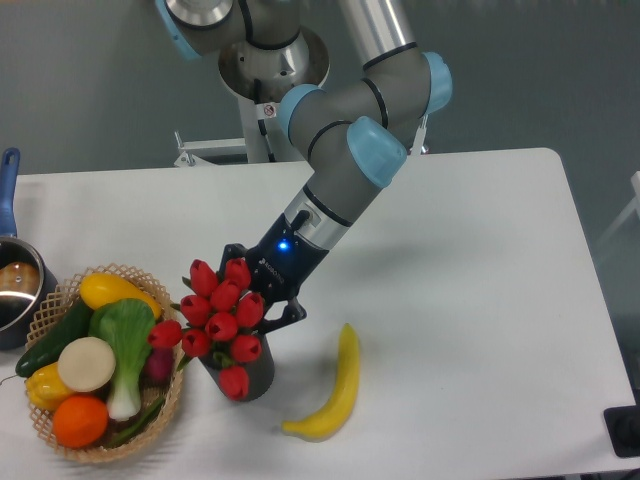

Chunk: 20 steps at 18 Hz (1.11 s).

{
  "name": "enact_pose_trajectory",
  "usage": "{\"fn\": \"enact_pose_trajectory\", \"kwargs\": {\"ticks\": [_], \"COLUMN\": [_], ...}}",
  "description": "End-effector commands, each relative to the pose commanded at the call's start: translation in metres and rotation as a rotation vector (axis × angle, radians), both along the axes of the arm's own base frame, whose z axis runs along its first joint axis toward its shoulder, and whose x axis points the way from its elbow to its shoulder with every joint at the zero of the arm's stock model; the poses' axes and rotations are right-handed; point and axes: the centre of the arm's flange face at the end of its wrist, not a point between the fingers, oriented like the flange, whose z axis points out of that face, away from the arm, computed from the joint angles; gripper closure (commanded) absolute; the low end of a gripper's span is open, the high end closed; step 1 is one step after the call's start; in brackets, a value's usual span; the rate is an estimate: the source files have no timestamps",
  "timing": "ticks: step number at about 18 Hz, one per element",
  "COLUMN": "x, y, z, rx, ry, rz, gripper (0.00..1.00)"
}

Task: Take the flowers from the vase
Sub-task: 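Lift the gripped tulips straight up out of the grey vase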

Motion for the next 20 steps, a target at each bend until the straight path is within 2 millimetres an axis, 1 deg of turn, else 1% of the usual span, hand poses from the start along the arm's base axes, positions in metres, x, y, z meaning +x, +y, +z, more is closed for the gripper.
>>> {"fn": "enact_pose_trajectory", "kwargs": {"ticks": [1,5,6,7,8,11,12,16,20], "x": [0.0,-0.002,-0.001,-0.001,-0.005,-0.012,-0.018,-0.029,-0.033], "y": [-0.001,-0.003,-0.003,-0.005,-0.011,-0.016,-0.021,-0.02,-0.02], "z": [0.002,0.005,0.009,0.016,0.027,0.043,0.054,0.081,0.096], "rx": [0.004,0.017,0.035,0.056,0.084,0.108,0.115,0.13,0.133], "ry": [0.0,-0.008,-0.018,-0.026,-0.03,-0.018,-0.017,-0.058,-0.108], "rz": [0.002,0.004,0.0,0.0,0.01,0.023,0.047,0.098,0.136], "gripper": [0.66,0.66,0.66,0.66,0.66,0.66,0.66,0.66,0.66]}}
